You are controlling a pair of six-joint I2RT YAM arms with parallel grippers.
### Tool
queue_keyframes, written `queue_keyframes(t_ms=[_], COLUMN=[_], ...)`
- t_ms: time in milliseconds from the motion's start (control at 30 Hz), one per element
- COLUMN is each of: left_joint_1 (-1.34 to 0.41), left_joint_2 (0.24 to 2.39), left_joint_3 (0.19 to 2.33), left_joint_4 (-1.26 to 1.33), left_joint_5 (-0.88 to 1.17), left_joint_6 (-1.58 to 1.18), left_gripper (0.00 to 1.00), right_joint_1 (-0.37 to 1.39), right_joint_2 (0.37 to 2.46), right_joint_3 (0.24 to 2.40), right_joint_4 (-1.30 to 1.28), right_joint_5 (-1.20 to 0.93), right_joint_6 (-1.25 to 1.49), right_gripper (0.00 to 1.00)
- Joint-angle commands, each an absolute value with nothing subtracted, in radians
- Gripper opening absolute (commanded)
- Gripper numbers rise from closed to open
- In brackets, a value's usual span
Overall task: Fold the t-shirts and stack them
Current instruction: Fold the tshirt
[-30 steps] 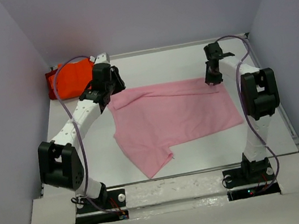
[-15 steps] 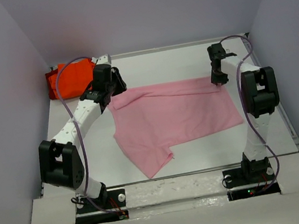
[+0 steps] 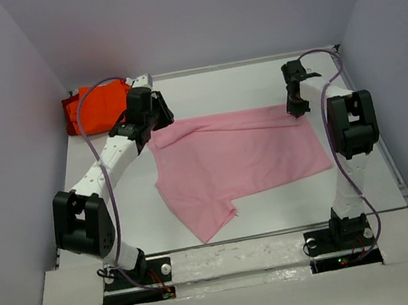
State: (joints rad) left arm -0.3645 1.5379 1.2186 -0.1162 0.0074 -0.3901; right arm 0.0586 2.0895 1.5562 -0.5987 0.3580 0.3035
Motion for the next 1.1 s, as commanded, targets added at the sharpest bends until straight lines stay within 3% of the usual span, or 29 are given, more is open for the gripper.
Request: queue_keyframes(t_ms=[0,467,1067], left_joint_1=[-0.362,-0.360,-0.353], left_joint_2=[1.493,1.496,1.509], left_joint_3=[1.215,1.213,1.216], left_joint_4=[-0.089,-0.086,-0.083], left_joint_5=[0.028,0.044,0.066], left_joint_6=[-0.379,-0.384,-0.391], left_gripper=[0.42,0.42,0.42], right_joint_1=[0.055,0.055,0.066], right_joint_2=[2.069,1.896,1.619], right_joint_3=[1.575,1.517,1.114], right_joint_4=[-0.598,-0.597,-0.514], right_joint_5=[0.342,0.250,0.120], right_joint_6=[0.299,0.336,0.374], right_gripper=[0.00,0.00,0.00])
